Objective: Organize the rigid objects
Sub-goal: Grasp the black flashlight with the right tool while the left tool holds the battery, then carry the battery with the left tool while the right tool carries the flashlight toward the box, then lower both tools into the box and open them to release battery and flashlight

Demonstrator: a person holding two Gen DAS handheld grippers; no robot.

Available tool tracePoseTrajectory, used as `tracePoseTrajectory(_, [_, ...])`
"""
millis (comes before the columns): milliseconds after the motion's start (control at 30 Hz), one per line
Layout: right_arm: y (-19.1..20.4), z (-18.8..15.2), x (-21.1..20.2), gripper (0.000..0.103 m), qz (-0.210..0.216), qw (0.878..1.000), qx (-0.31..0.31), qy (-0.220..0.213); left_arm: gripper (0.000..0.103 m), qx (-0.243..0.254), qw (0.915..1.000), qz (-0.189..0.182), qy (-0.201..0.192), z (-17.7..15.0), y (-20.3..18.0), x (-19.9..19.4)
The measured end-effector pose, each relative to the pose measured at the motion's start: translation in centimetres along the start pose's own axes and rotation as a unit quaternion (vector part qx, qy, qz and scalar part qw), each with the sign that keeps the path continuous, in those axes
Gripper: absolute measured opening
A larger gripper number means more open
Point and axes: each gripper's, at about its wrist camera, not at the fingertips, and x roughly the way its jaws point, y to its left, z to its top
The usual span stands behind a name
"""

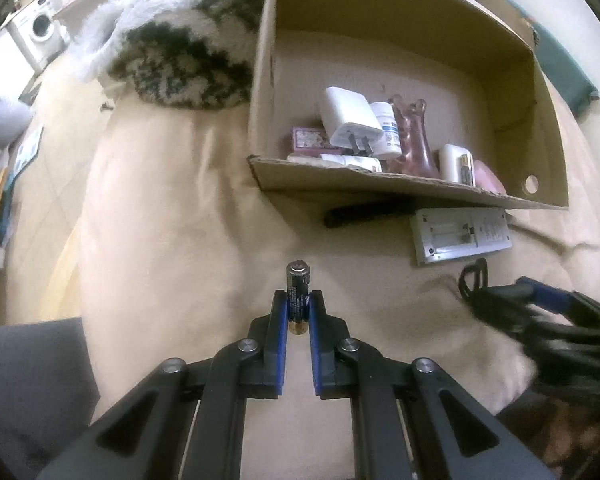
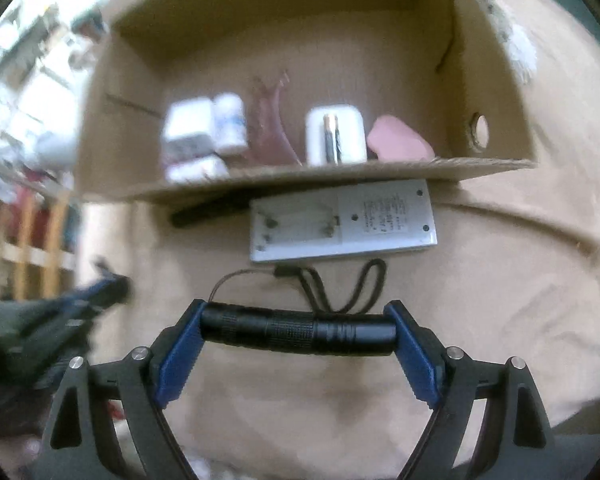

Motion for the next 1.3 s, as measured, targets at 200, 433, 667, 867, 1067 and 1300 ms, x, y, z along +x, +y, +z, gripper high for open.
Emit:
tracePoseTrajectory(200, [0.2,2.1,-6.6,0.093,0.077,0.994,-0.007,-0.078,0.009,-0.018,0.9988,-0.020,-0.040,2.0,0.6,-4.2])
tracePoseTrajectory(433, [0.4,6.9,-14.0,0.093,0.120,0.981,-0.018,-0.154,0.009,-0.003,0.9944,-0.027,-0.102,6.6,-0.6,-8.7])
tracePoseTrajectory(667, [0.2,11.1,-14.0,0.093,0.107,0.975,-0.013,-0.196,0.009,0.038,0.9927,-0.012,-0.114,10.0,-2.6,-7.4])
tracePoseTrajectory(867, [-2.5,11.2,-7.6,0.093,0.086,0.984,0.023,-0.155,0.009,0.052,0.9950,-0.003,-0.086,10.5,-3.3,-3.2])
tracePoseTrajectory(1067, [-3.3,10.7,-3.5,0.093,0.064,0.992,0.033,-0.108,0.009,0.057,0.9957,-0.011,-0.073,10.2,-4.2,-0.8])
tracePoseTrajectory(1300, [-2.6,11.0,-1.4,0.093,0.031,0.996,0.021,-0.075,0.009,0.082,0.9939,0.004,-0.074,9.4,-5.3,0.4])
